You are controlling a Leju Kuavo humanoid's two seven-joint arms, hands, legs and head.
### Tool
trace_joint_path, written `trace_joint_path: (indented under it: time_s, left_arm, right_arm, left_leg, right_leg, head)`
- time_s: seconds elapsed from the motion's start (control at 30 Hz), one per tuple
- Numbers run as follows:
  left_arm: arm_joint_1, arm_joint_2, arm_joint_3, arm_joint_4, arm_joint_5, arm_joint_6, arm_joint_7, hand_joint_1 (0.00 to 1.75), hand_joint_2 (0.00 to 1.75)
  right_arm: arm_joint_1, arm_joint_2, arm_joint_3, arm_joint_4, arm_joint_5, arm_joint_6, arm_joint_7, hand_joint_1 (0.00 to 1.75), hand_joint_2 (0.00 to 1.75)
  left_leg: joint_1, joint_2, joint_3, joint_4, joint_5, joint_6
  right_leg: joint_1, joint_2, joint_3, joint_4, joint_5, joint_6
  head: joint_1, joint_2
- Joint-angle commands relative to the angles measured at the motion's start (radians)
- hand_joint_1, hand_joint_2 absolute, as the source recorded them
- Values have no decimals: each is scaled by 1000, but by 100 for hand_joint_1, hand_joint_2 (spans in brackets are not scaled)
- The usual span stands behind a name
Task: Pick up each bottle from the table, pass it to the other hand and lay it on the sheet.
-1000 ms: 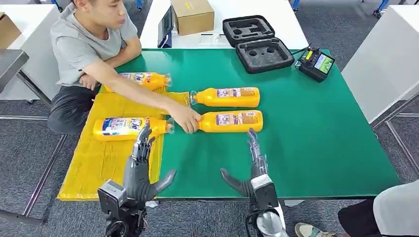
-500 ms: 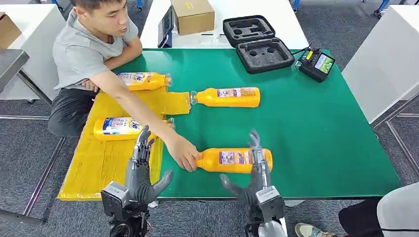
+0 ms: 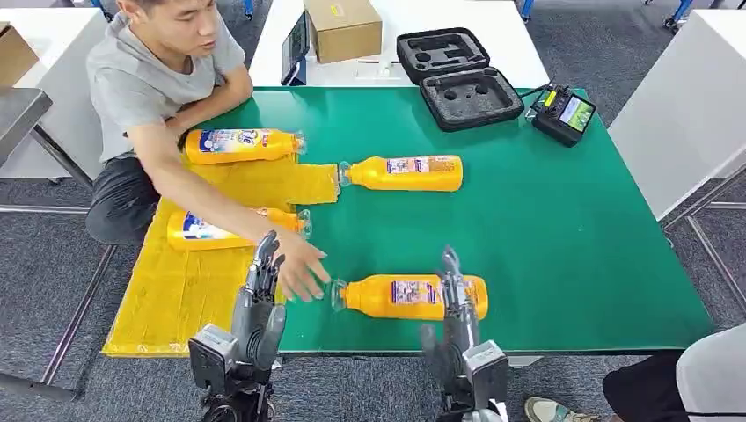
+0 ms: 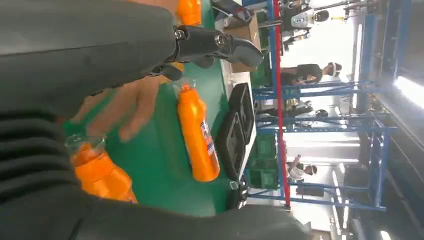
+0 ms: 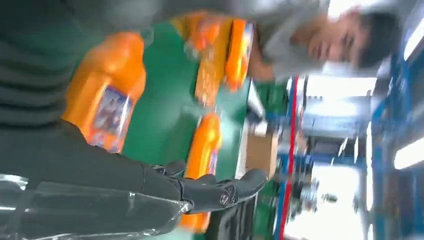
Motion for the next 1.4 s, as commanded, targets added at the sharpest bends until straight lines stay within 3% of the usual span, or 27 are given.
trace_joint_path:
  time_s: [0.03,0.07,0.1,0.2,0.33,0.5,0.67,0.77,0.93,1.03,1.13,1.3,1.4]
  left_arm:
    - [16,-16,43,55,-4,55,-21,0,175]
    - [11,-18,35,67,-19,77,-21,0,175]
    - [6,-15,23,88,-4,66,-21,0,175]
    - [-34,3,-30,145,18,46,-21,0,175]
    - [-45,23,-46,155,5,36,8,0,175]
    - [-75,3,-23,156,-58,65,-13,0,175]
    - [-64,-4,-12,145,-75,68,-8,0,175]
    - [-53,1,-12,143,-94,49,0,0,175]
    - [-54,18,0,124,-110,64,-10,0,175]
    - [-52,22,4,118,-111,68,-11,0,175]
    - [-57,19,15,118,-104,74,-10,0,175]
    - [-62,16,16,123,-104,75,-10,0,175]
    - [-90,14,2,153,-91,48,-15,0,175]
  right_arm:
    - [21,27,4,1,-66,-94,20,0,0]
    - [27,18,12,-5,-93,-50,18,0,0]
    - [30,17,13,-6,-109,-22,6,0,175]
    - [7,36,13,31,-90,-4,-22,0,175]
    - [-9,22,14,38,54,-10,-18,0,175]
    - [-8,30,-76,-1,347,-160,28,0,175]
    - [1,31,-101,-25,437,-217,33,0,175]
    - [28,18,-117,-45,592,-333,71,0,175]
    - [47,26,-164,-79,843,-354,133,0,175]
    - [40,24,-160,-71,852,-354,143,0,175]
    - [18,7,-171,-43,932,-354,221,0,175]
    - [9,0,-173,-32,929,-354,223,0,175]
    - [-7,-30,-180,24,931,-332,281,0,175]
  left_leg:
    - [1,1,6,-1,-3,-2]
    - [1,0,8,-1,-4,-2]
    - [1,0,5,-1,-2,-1]
    - [0,-1,4,-1,-1,-1]
    - [1,-1,5,-1,-2,-2]
    - [1,-2,6,-1,-2,-2]
    - [0,-1,4,-1,-2,-1]
    - [0,-2,6,-1,-3,-2]
    - [1,-3,7,0,-3,-2]
    - [0,-1,5,-1,-3,-2]
    - [1,0,3,-1,-2,-2]
    - [0,0,3,-1,-2,-2]
    - [0,0,3,-1,-1,-2]
  right_leg:
    - [1,2,5,-1,-2,-1]
    - [1,2,8,-1,-4,-2]
    - [1,1,5,-1,-2,-1]
    - [0,-1,4,-1,-1,-1]
    - [0,1,5,-1,-2,-1]
    - [0,0,6,-1,-2,-1]
    - [0,0,4,-1,-2,-1]
    - [0,0,6,-1,-3,-1]
    - [0,-1,7,0,-4,-2]
    - [0,1,5,-1,-2,-1]
    - [0,1,3,-1,-1,-1]
    - [0,1,3,-1,-1,-1]
    - [0,1,3,-1,-1,-1]
  head:
    - [0,0]
    - [0,0]
    - [0,0]
    - [0,0]
    - [0,0]
    - [0,0]
    - [0,0]
    - [0,0]
    - [0,0]
    - [0,0]
    - [0,0]
    - [0,0]
    - [0,0]
